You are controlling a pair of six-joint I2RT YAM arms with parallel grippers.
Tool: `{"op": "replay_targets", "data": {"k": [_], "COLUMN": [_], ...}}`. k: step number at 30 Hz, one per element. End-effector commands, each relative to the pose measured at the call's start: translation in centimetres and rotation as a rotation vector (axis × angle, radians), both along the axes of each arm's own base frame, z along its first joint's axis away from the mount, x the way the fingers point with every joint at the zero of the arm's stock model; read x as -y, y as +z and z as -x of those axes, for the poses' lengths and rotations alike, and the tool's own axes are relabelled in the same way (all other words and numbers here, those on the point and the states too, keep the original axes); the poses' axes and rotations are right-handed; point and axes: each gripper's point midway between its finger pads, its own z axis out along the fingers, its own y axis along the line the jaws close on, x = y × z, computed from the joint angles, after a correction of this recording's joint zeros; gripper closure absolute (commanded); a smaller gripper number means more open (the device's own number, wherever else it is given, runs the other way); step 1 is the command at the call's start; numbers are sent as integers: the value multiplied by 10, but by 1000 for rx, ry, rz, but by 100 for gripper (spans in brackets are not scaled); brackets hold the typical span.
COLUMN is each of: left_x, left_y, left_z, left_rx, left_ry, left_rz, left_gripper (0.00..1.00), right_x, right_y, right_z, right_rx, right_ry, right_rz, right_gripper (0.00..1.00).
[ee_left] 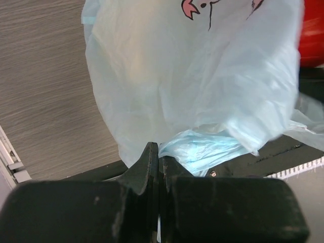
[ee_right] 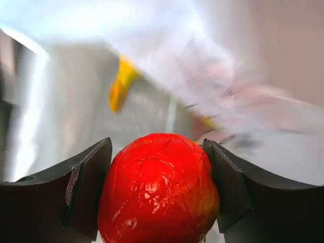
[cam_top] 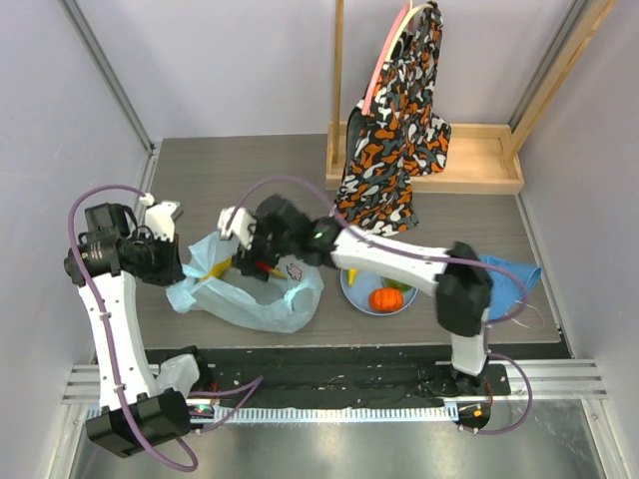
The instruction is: Take the fake fruits out of the plastic bag
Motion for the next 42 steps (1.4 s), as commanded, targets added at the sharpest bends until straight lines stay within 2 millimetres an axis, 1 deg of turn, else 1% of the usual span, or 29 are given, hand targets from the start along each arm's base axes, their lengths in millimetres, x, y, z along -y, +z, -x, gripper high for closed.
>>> {"op": "replay_targets", "data": {"k": [1, 2, 3, 5, 6, 7, 8, 9, 10, 11, 12, 13, 14, 15, 16, 17, 18, 19, 20, 21, 22, 24, 25, 26, 27, 30, 34, 37, 42], "left_x": [10, 10, 9, 10, 10, 11, 11, 10, 11, 11, 10, 10, 9, 9, 9, 9, 9, 9, 9, 9, 9, 9, 9, 9, 9, 9, 7, 8, 9], "left_y": [5, 6, 7, 8, 10, 10, 12, 13, 14, 15, 16, 17, 18, 18, 16, 16, 15, 12, 12, 11, 9, 7, 7, 5, 5, 5, 3, -1, -5], "left_z": [-4, -7, -11, -14, -18, -21, -23, -25, -27, -28, -30, -32, -32, -33, -33, -33, -34, -34, -34, -34, -34, -36, -36, -38, -39, -40, -37, -35, -34], "left_rx": [5, 12, 17, 22, 26, 27, 34, 36, 38, 40, 49, 55, 60, 65, 58, 55, 54, 39, 38, 36, 30, 28, 30, 26, 26, 13, 3, -5, -15], "left_ry": [-16, -18, -13, -16, -12, -12, -10, -5, 2, 5, 9, 15, 18, 20, 20, 20, 19, 20, 19, 18, 19, 21, 22, 25, 24, 24, 22, 21, 25], "left_rz": [60, 61, 68, 78, 87, 97, 98, 102, 109, 112, 111, 111, 109, 108, 110, 110, 110, 115, 117, 117, 121, 124, 126, 129, 130, 138, 124, 121, 126], "left_gripper": [100, 100, 100, 100, 100, 100, 100, 100, 100, 100, 100, 100, 100, 100, 100, 100, 100, 100, 100, 100, 100, 100, 100, 100, 100, 100, 100, 100, 100], "right_x": [22, 26, 31, 36, 40, 45, 54, 64, 76, 103, 118, 138, 164, 181, 197, 217, 229, 241, 251, 264, 271, 279, 284, 285, 288, 292, 291, 280, 260], "right_y": [148, 153, 154, 165, 162, 164, 172, 174, 165, 176, 168, 146, 132, 127, 109, 97, 93, 73, 66, 50, 42, 28, 13, 6, -7, -25, -36, -36, -49], "right_z": [27, 30, 36, 48, 50, 46, 42, 35, 28, 10, 3, -6, -17, -19, -21, -26, -28, -27, -31, -33, -34, -34, -30, -28, -22, -19, -16, -14, -9], "right_rx": [-5, -14, -53, -116, -149, -157, -143, -133, -128, -75, -63, -54, -60, -50, -42, -53, -39, -57, -44, -57, -63, -68, -91, -92, -112, -118, -125, -150, -187], "right_ry": [164, 172, 176, 226, 213, 191, 164, 128, 93, 20, -19, -59, -113, -136, -144, -187, -214, -231, -249, -279, -288, -286, -282, -269, -259, -254, -230, -205, -153], "right_rz": [-321, -324, -317, -343, -327, -329, -341, -337, -318, -331, -301, -246, -191, -158, -99, -56, -36, 7, 34, 67, 85, 117, 147, 161, 181, 207, 207, 160, 158], "right_gripper": [51, 51, 51, 50, 50, 51, 51, 51, 51, 51, 51, 51, 50, 50, 51, 50, 50, 51, 51, 51, 51, 51, 51, 51, 51, 51, 50, 49, 48]}}
